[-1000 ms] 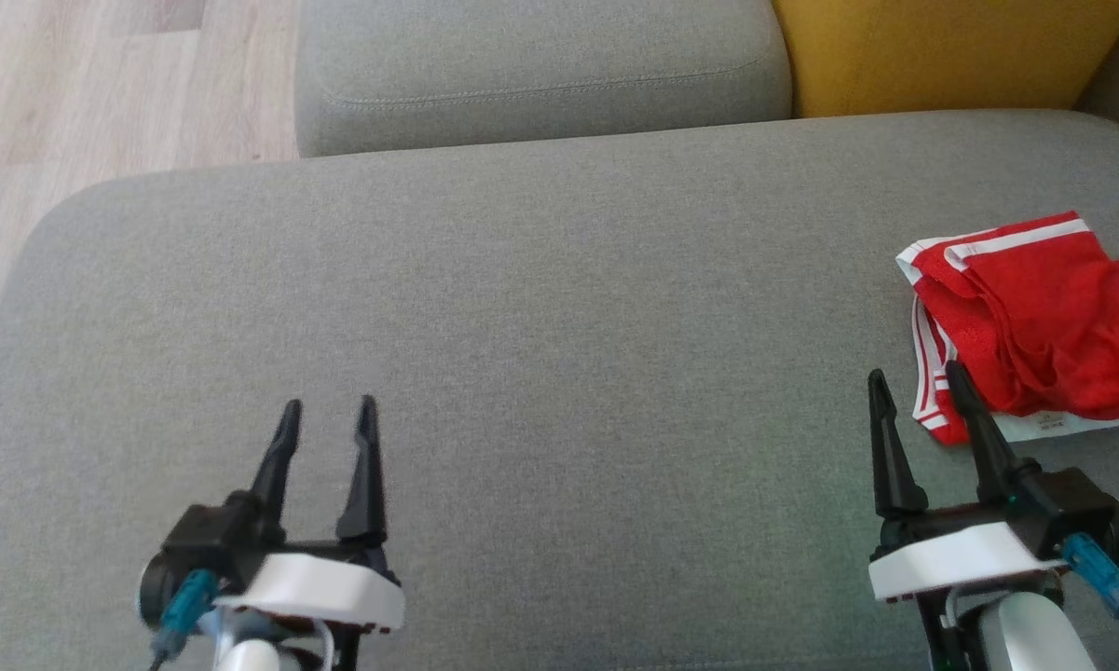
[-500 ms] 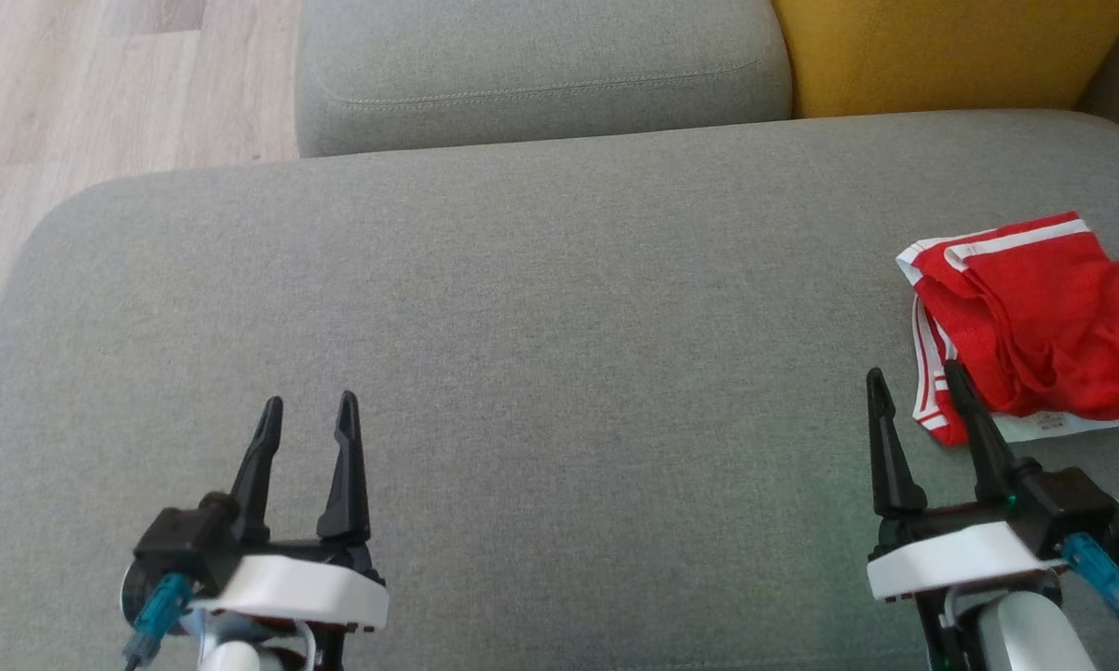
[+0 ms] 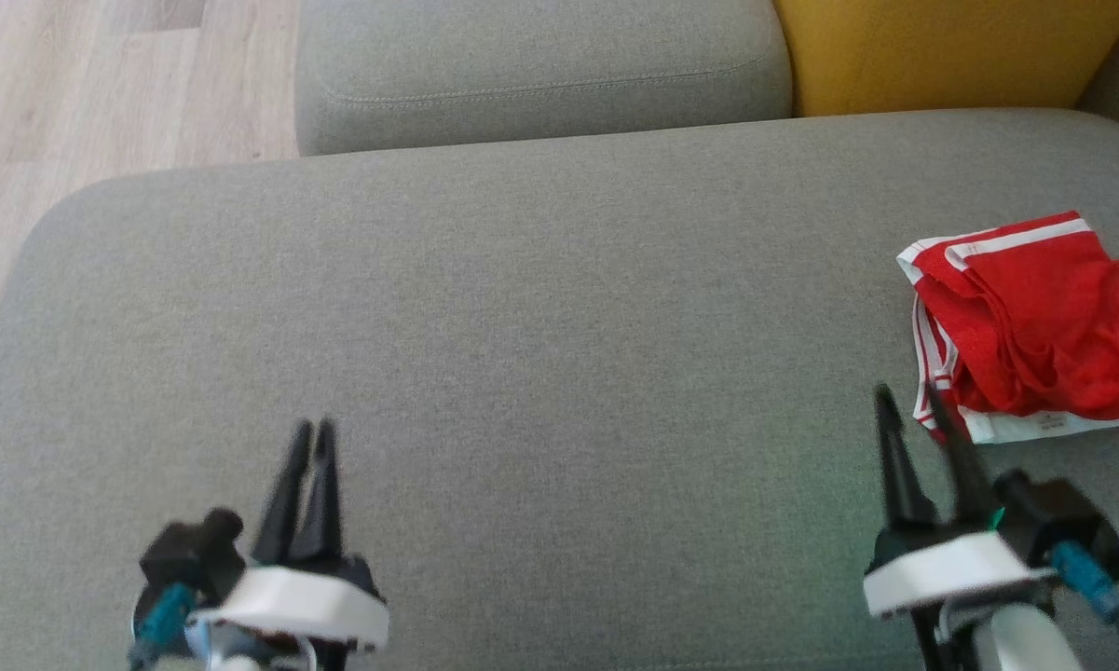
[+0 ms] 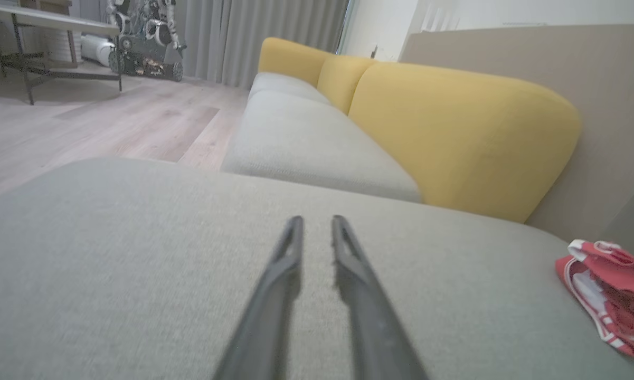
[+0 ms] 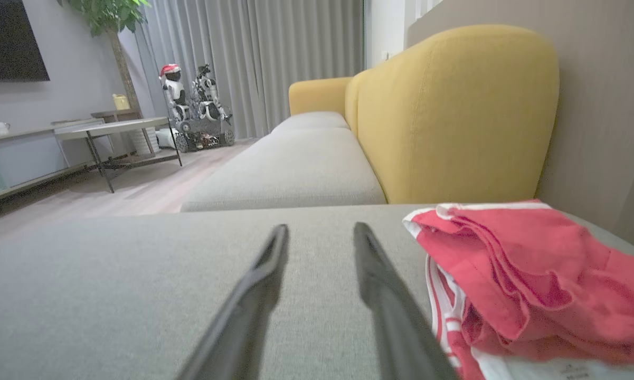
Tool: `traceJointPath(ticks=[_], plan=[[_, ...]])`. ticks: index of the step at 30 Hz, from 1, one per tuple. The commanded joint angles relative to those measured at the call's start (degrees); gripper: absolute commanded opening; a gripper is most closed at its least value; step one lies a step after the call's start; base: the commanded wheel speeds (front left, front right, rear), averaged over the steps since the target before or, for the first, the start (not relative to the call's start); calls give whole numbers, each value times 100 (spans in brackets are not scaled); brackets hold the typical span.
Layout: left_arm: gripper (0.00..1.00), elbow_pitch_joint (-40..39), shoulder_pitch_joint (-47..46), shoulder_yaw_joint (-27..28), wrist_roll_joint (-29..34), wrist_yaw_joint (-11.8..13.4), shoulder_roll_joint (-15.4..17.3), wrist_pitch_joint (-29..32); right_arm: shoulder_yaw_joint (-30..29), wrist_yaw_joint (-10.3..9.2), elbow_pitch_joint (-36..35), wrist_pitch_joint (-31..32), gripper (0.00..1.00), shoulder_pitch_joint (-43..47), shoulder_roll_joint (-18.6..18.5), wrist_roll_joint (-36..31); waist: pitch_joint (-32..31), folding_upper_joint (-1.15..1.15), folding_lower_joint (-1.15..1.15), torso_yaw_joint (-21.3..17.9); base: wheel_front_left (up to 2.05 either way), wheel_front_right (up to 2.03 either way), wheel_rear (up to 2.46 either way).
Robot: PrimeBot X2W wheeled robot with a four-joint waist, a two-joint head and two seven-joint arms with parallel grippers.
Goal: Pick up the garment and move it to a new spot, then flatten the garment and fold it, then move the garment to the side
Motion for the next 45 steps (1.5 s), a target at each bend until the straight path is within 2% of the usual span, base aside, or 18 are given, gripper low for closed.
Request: traceJointPath(ticks=[1,45], plan=[[0,44,23,0,-18,-2,0,3,3,0,40,1,0,22,1,18,0,0,0,0,0,0,0],[0,324,-327,421,-2718,-320,129,595,-130,4,75,593,0,-191,-115,3146,20,0,0,39,0,0,0]])
